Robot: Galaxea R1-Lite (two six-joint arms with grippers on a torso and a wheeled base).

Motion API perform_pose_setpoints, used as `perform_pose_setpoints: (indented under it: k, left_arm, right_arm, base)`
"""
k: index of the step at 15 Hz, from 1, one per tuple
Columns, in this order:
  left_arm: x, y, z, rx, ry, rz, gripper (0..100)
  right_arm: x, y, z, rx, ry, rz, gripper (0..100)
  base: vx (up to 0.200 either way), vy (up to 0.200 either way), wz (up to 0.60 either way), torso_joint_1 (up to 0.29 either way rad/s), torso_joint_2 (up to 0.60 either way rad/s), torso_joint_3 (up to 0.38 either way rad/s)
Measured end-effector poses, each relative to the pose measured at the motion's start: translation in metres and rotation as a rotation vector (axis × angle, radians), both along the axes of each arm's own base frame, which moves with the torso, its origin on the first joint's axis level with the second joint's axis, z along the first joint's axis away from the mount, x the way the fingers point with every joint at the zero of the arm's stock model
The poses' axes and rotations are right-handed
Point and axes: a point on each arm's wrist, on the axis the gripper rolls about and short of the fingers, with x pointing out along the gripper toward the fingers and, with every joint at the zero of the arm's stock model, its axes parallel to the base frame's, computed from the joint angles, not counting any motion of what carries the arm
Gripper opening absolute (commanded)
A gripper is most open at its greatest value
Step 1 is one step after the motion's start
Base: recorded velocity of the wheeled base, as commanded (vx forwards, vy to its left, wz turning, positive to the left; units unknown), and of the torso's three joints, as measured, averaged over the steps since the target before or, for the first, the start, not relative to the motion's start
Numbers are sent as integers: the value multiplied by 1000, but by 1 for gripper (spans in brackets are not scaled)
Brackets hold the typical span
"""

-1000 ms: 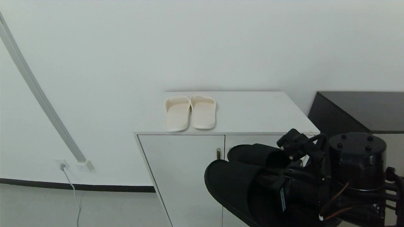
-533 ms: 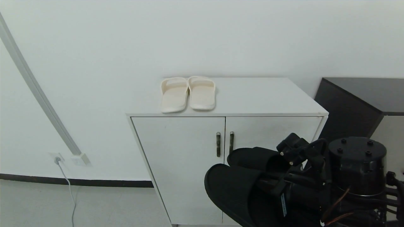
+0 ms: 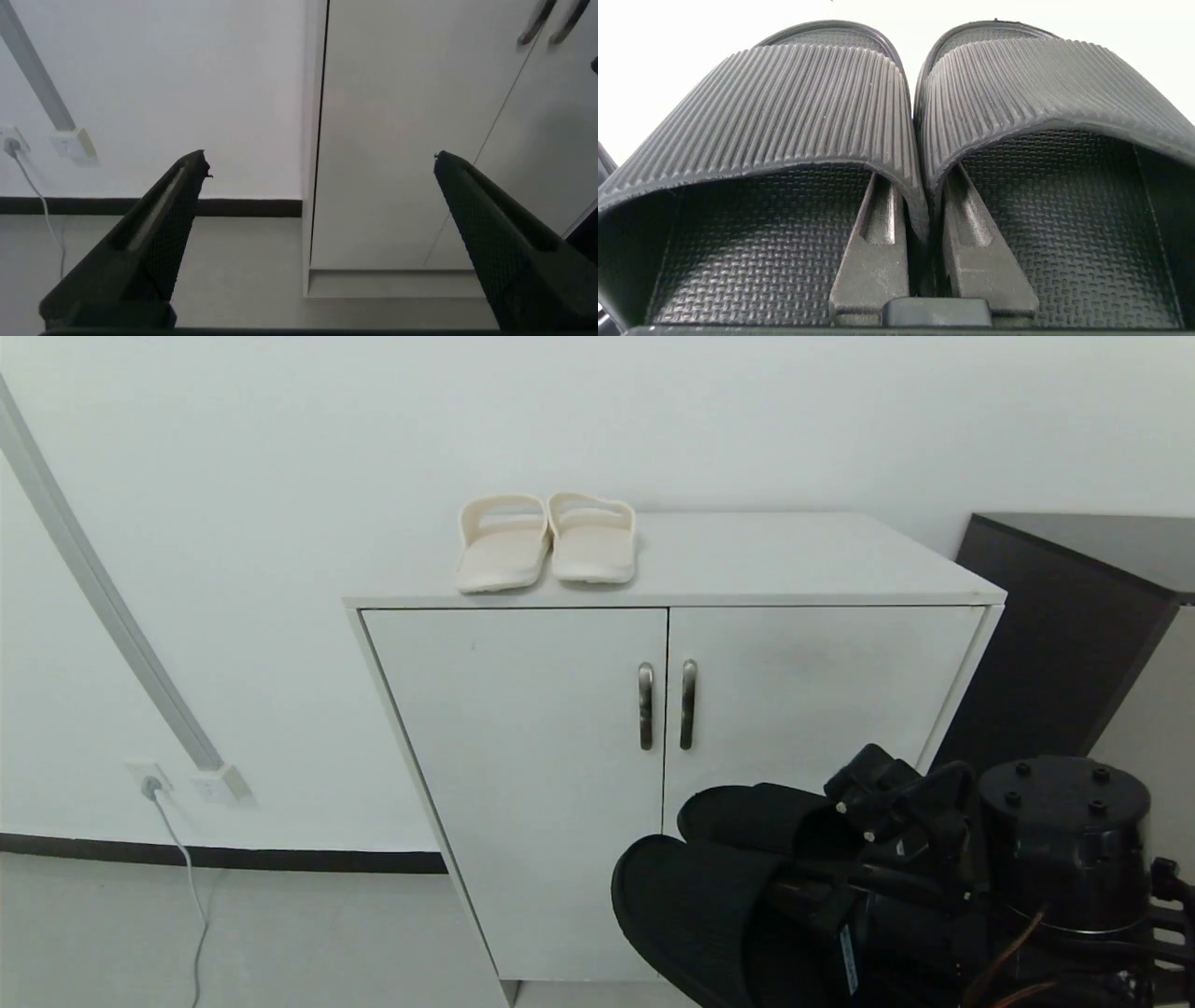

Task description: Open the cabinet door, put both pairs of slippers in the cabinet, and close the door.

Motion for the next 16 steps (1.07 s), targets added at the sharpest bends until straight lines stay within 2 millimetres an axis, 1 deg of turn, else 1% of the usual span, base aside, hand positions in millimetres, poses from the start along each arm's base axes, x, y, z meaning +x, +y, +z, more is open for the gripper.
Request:
perform_pose_setpoints:
  k: [4, 8, 9, 11, 16]
  left_arm:
    - [0, 0, 0, 0, 0, 0, 100]
    - [0, 0, 0, -3, 0, 0, 100]
    - [0, 0, 0, -5, -1, 0, 100]
    - [0, 0, 0, -20, -2, 0, 100]
    - [0, 0, 1, -26, -7, 9, 100]
  right_arm:
    - [0, -1, -2, -4, 4, 0, 0]
    - [0, 0, -5, -12, 12, 2, 0]
    - [0, -1, -6, -15, 16, 2, 0]
    - [0, 0, -7, -17, 17, 2, 0]
    - [0, -1, -6, -16, 11, -4, 0]
  base:
    - [0, 0, 0, -91, 448, 362]
    - [0, 0, 0, -24, 437, 397]
    - [0, 0, 0, -2, 242, 242]
    - [0, 0, 0, 2, 112, 102]
    - [0, 0, 0, 0, 0, 0]
